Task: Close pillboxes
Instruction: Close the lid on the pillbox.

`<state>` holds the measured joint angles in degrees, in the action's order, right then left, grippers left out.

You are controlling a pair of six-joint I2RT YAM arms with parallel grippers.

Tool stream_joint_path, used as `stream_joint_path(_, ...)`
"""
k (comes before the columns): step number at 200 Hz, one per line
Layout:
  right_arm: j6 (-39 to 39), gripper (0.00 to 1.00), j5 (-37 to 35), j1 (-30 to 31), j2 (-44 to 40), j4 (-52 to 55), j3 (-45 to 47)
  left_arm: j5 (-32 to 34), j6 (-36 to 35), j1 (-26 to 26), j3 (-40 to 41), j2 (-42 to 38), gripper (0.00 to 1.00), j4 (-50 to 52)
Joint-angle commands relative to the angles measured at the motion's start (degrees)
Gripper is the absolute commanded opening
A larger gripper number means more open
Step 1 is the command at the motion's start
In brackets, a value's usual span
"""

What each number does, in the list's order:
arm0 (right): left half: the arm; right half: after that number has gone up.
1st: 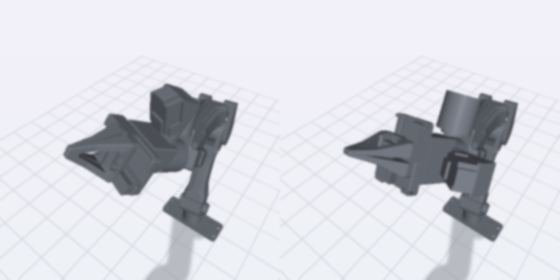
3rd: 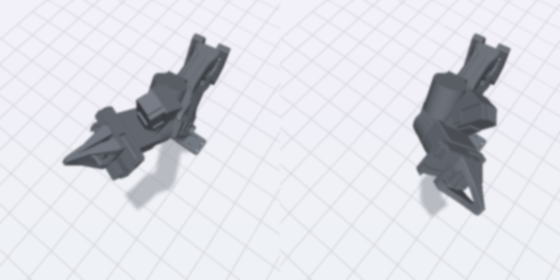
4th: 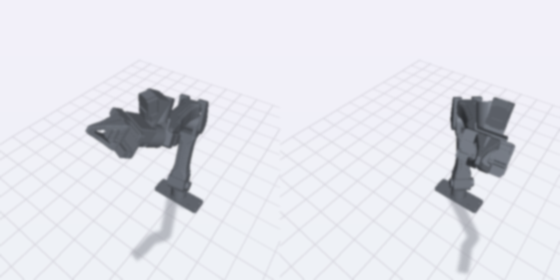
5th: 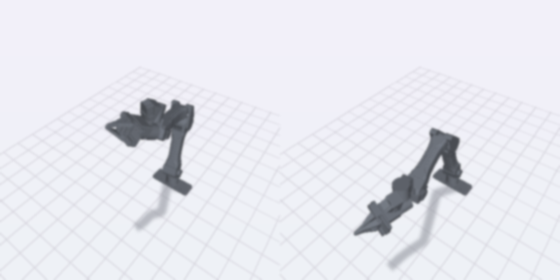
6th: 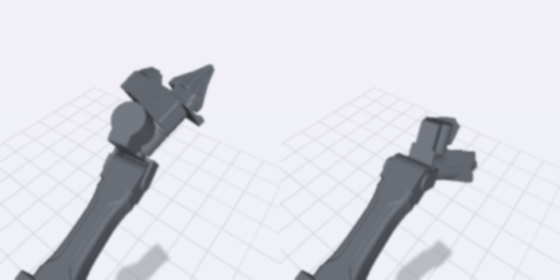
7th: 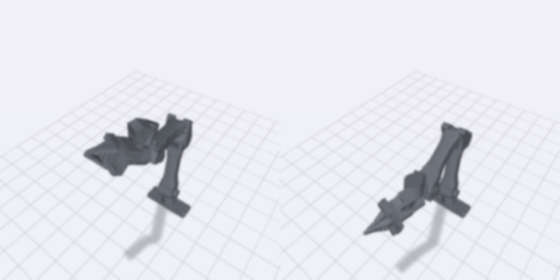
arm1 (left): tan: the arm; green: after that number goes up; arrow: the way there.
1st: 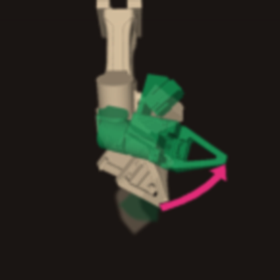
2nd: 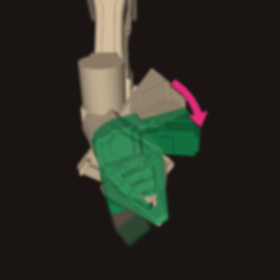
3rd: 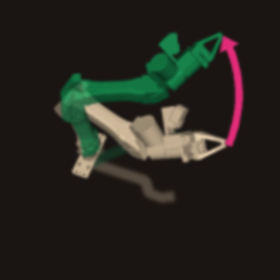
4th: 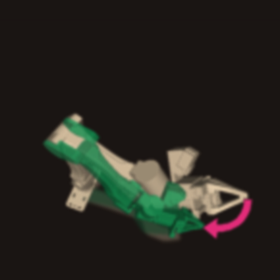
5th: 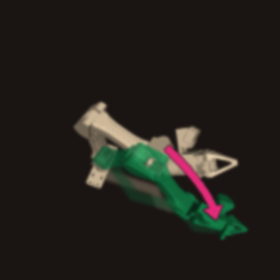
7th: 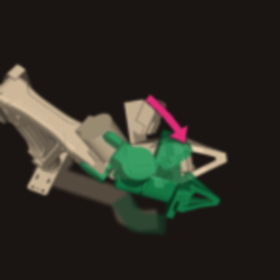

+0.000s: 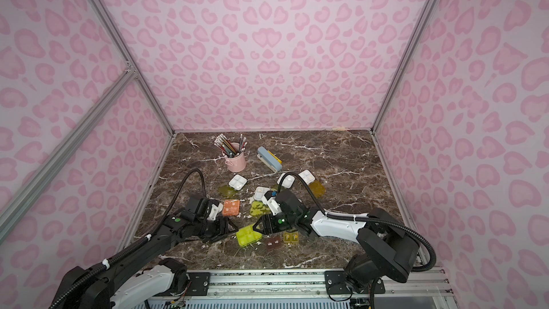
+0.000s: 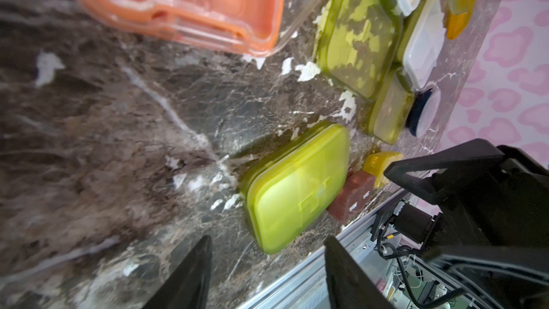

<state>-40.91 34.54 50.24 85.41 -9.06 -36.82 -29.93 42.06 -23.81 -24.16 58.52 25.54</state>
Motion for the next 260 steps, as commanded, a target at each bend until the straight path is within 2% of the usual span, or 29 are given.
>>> stream_joint_path(1,1.3,0.62,0.2,0.0,1.3,-0.7,-0.5,0.4,1.2,0.0,1.2,-0.2,0.62,-2.3)
stream_joint_path(81,1.9,0.62,1.4,0.0,6.3,-1.5,-1.4,-2.7,2.4,0.0,3.8,1.9,0.62,-9.2)
stream_joint_path(260,-1.0,0.62,4.2,1.1,12.4,-8.2,-1.2,-4.9,5.9,-0.9,9.1,6.7,0.62,-19.9)
